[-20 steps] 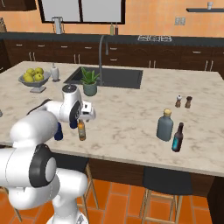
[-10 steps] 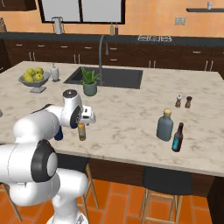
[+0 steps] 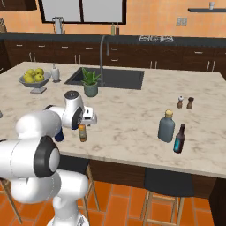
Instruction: Move the plastic bottles in the middle to the plastics group, and the glass bottles in the middle to the glass group.
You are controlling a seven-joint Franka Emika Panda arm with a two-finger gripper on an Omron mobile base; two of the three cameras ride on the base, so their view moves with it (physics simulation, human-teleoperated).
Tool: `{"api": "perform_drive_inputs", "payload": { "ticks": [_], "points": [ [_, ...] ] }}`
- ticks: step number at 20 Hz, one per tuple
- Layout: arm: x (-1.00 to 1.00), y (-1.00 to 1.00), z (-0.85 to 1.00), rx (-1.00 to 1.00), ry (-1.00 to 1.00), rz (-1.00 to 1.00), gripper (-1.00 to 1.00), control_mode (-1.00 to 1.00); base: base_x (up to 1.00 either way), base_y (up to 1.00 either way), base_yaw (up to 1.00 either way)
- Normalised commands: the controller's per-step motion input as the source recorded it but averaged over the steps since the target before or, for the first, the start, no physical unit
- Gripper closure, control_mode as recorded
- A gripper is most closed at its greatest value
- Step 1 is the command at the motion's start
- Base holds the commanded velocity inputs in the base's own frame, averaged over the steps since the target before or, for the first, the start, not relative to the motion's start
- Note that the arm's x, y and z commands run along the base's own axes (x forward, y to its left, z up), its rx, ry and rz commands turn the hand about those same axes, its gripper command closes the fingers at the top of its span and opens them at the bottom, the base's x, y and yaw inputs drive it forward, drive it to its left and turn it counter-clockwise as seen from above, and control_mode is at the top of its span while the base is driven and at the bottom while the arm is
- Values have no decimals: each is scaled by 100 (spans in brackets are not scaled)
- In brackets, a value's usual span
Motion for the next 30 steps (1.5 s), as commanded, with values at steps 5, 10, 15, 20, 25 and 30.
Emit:
{"api": "perform_drive_inputs", "payload": {
  "ticks": [5,10,15,20,25,30],
  "points": [
    [6,0,-10,0,0,0,-100,-100,0,0,0],
    [3,0,-13,0,0,0,-100,-100,0,0,0],
    [6,0,-3,0,0,0,-100,-100,0,0,0],
    [8,0,-5,0,0,0,-100,-100,0,0,0],
    [0,0,-14,0,0,0,-100,-100,0,0,0],
    [0,0,-2,0,-9,0,-100,-100,0,0,0]
  ]
}}
